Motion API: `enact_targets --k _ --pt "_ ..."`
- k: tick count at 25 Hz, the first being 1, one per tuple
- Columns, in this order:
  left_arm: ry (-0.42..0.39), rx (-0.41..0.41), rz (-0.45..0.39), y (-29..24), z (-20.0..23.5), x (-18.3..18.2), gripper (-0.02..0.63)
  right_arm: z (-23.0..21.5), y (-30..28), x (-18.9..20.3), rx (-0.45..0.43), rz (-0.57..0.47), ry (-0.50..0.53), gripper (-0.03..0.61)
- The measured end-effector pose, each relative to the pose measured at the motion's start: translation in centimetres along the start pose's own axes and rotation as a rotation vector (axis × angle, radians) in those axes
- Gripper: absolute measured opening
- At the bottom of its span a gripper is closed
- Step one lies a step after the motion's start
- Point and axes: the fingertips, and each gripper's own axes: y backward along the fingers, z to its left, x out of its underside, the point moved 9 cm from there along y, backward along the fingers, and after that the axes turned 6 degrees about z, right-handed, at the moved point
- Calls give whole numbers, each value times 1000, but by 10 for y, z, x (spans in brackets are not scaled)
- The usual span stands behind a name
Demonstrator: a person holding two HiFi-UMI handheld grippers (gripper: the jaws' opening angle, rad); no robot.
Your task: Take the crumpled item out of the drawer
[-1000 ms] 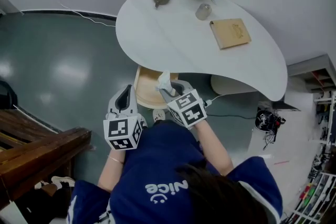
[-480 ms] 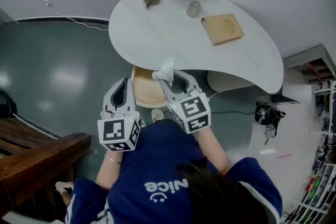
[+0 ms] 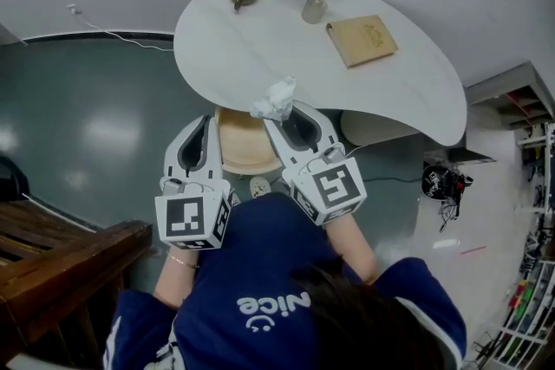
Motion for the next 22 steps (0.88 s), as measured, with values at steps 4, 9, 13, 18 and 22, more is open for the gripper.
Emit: enact_targets --k 4,9,13,18,22 --pt "-11 10 -19 0 -3 -6 5 -2 2 -4 24 -32 -3 135" --pt "-19 6 -21 1 -3 -6 5 0 2 -2 34 -40 5 130" --pt "-20 -2 -20 1 -2 -6 3 -1 1 0 34 -43 0 130" --pt "-8 -13 -11 -2 -2 -3 5 -3 1 2 32 -36 8 129" --pt "-7 -17 -6 -3 -6 1 4 -5 2 4 27 -35 12 129"
